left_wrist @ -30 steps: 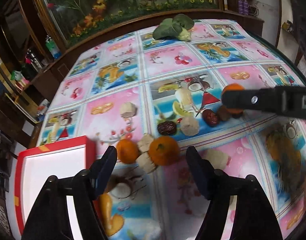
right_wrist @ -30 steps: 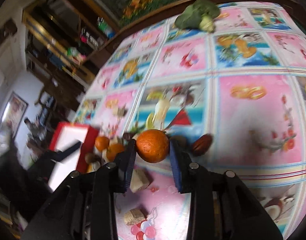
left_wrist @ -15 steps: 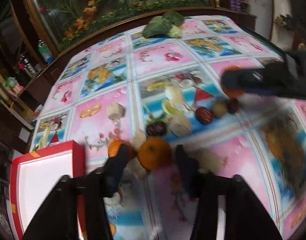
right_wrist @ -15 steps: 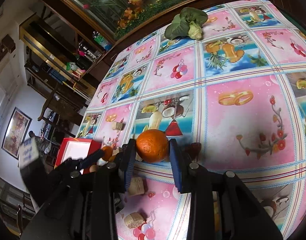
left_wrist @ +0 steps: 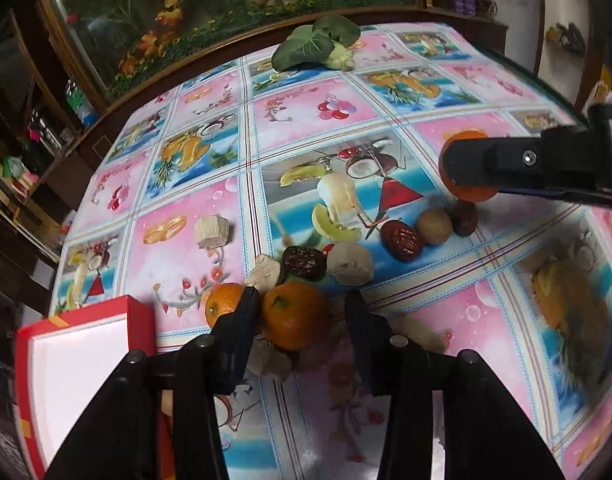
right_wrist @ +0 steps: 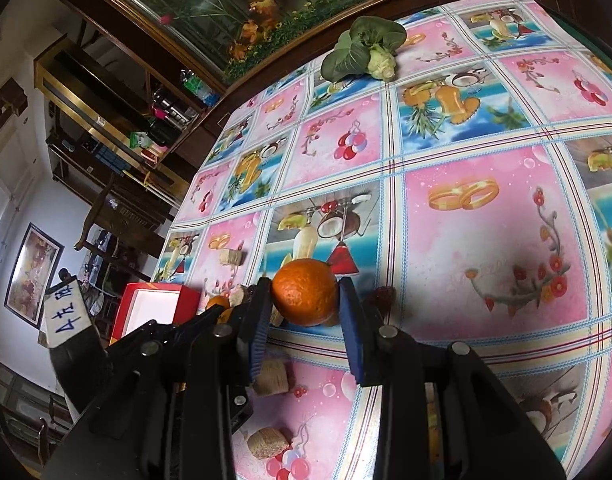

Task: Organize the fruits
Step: 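Grasp a mandarin orange with the right tool while the left tool grasps another mandarin, then carry both mandarins over the red-rimmed tray and open both tools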

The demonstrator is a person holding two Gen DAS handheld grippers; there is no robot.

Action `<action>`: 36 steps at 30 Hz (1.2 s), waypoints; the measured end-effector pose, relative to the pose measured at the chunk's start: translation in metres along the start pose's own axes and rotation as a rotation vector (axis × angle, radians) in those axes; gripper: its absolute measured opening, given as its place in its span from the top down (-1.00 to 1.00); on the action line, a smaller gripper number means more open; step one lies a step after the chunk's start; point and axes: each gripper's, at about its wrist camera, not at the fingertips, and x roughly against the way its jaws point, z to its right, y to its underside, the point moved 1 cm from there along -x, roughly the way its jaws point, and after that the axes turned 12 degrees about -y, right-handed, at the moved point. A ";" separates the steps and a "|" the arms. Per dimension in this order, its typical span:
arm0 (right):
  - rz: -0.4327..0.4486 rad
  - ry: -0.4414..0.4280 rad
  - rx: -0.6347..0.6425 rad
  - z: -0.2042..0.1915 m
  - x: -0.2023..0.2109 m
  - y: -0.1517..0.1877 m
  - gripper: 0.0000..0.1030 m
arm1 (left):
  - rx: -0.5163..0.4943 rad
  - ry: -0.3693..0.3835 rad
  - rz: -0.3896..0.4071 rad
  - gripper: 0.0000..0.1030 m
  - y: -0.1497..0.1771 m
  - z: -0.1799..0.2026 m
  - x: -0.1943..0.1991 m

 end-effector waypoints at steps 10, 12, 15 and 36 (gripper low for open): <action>0.022 -0.039 0.061 -0.013 0.002 0.002 0.31 | 0.186 0.070 0.123 0.34 0.021 -0.037 0.057; 0.029 -0.056 0.113 -0.024 0.002 0.006 0.31 | 0.234 0.045 0.177 0.34 0.033 -0.053 0.082; 0.035 -0.091 0.220 -0.045 0.000 0.015 0.31 | 0.318 -0.050 0.244 0.34 0.063 -0.086 0.120; -0.365 -0.144 0.548 -0.213 -0.140 0.189 0.31 | 0.492 -0.276 0.002 0.33 0.197 -0.187 0.078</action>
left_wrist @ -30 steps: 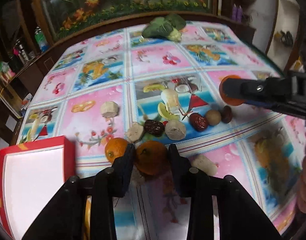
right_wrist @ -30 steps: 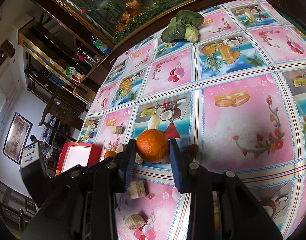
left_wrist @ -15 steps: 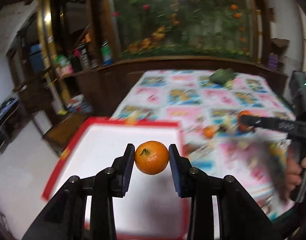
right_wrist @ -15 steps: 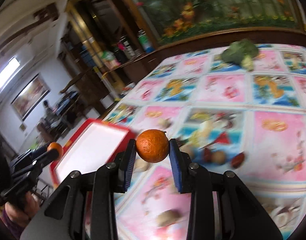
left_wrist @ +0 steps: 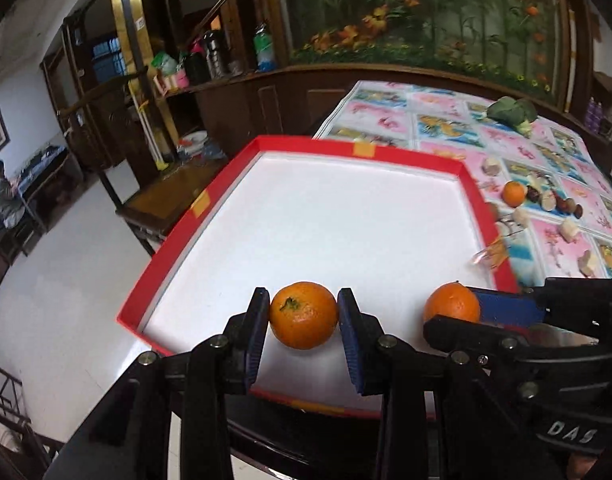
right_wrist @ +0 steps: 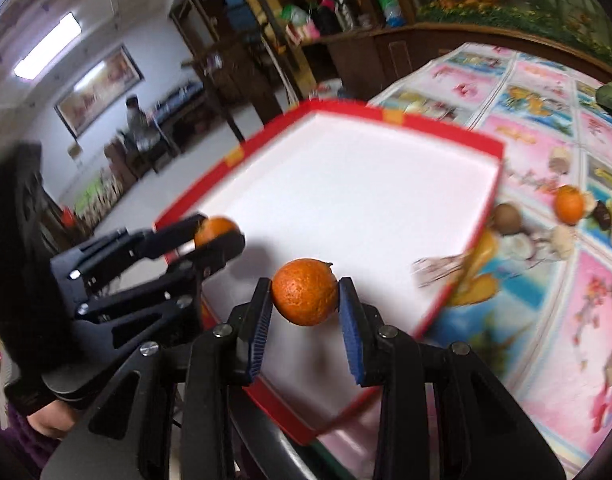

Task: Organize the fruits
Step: 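Carry both mandarins over the red-rimmed tray and open both tools, then grasp a beige cube with the right tool while the left tool grasps another cube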

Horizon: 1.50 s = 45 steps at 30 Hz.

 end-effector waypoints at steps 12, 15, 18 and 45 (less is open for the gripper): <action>-0.001 0.051 0.002 -0.001 0.008 0.009 0.12 | 0.037 -0.029 0.022 -0.37 0.004 -0.006 0.001; 0.084 0.022 0.007 0.006 0.042 0.017 0.04 | 0.057 0.001 0.067 -0.40 -0.001 -0.005 0.016; 0.144 0.035 0.002 0.024 0.081 0.029 0.02 | 0.044 0.064 0.102 -0.46 -0.007 0.006 0.031; 0.091 0.304 -0.229 0.160 0.153 0.046 0.43 | -0.234 0.330 0.083 -0.53 -0.026 0.152 0.065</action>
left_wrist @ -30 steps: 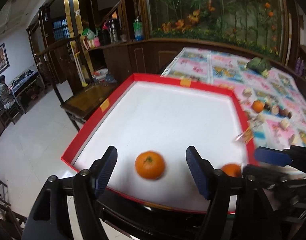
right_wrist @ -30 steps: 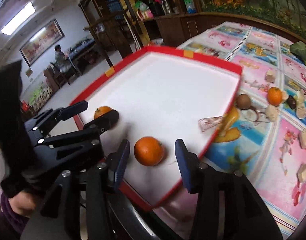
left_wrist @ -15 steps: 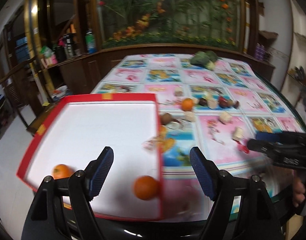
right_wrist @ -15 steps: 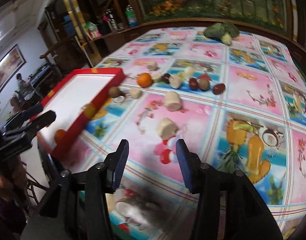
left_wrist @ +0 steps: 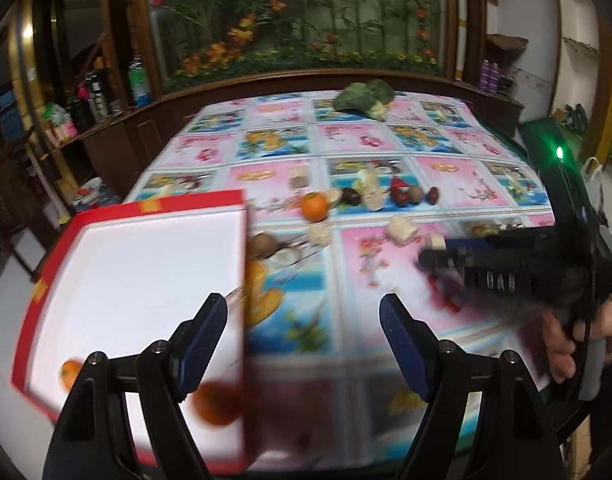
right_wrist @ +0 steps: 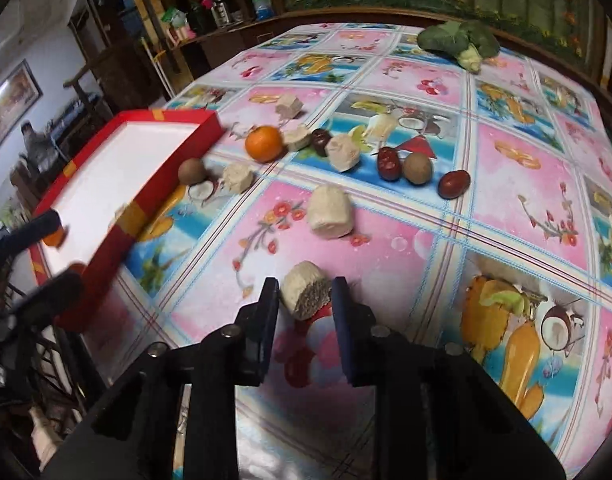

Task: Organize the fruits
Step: 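Grasp a beige cube with the right tool while the left tool grasps another cube, then carry both beige cubes into the tray and open both tools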

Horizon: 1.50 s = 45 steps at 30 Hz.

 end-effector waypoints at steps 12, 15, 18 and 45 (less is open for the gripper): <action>0.246 -0.096 -0.332 0.081 0.059 -0.010 0.43 | -0.053 0.049 -0.101 -0.51 -0.046 0.085 -0.074; 0.244 -0.105 -0.327 0.078 0.057 -0.010 0.43 | -0.057 0.070 -0.113 -0.23 -0.047 0.093 -0.082; 0.233 -0.121 -0.320 0.077 0.055 -0.011 0.43 | -0.055 0.093 -0.146 0.30 -0.045 0.097 -0.094; 0.381 -0.001 -0.067 0.015 0.058 -0.010 0.43 | 0.146 -0.183 0.181 0.39 -0.016 -0.040 0.039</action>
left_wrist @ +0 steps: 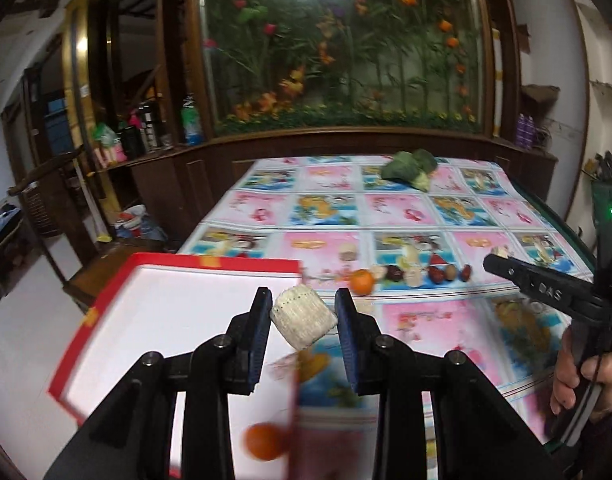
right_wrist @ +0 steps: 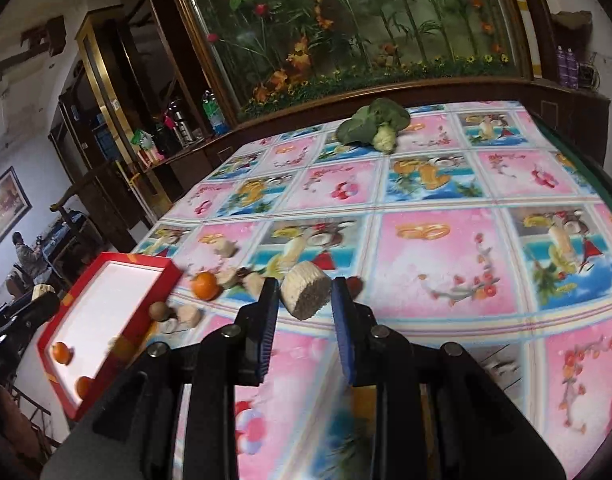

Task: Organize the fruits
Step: 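Carry both beige cubes into the tray and open both tools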

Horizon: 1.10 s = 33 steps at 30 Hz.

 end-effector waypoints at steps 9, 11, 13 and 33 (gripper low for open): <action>-0.116 -0.239 0.084 -0.117 -0.048 0.030 0.43 | 0.052 -0.116 -0.049 0.39 0.025 -0.055 -0.016; -0.151 -0.276 0.108 -0.140 -0.060 0.036 0.43 | 0.064 -0.137 -0.065 0.39 0.031 -0.065 -0.022; -0.170 -0.285 0.123 -0.152 -0.069 0.040 0.43 | 0.073 -0.154 -0.083 0.39 0.036 -0.072 -0.029; -0.318 -0.243 0.164 -0.182 -0.127 0.068 0.43 | 0.094 -0.178 -0.159 0.39 0.061 -0.097 -0.062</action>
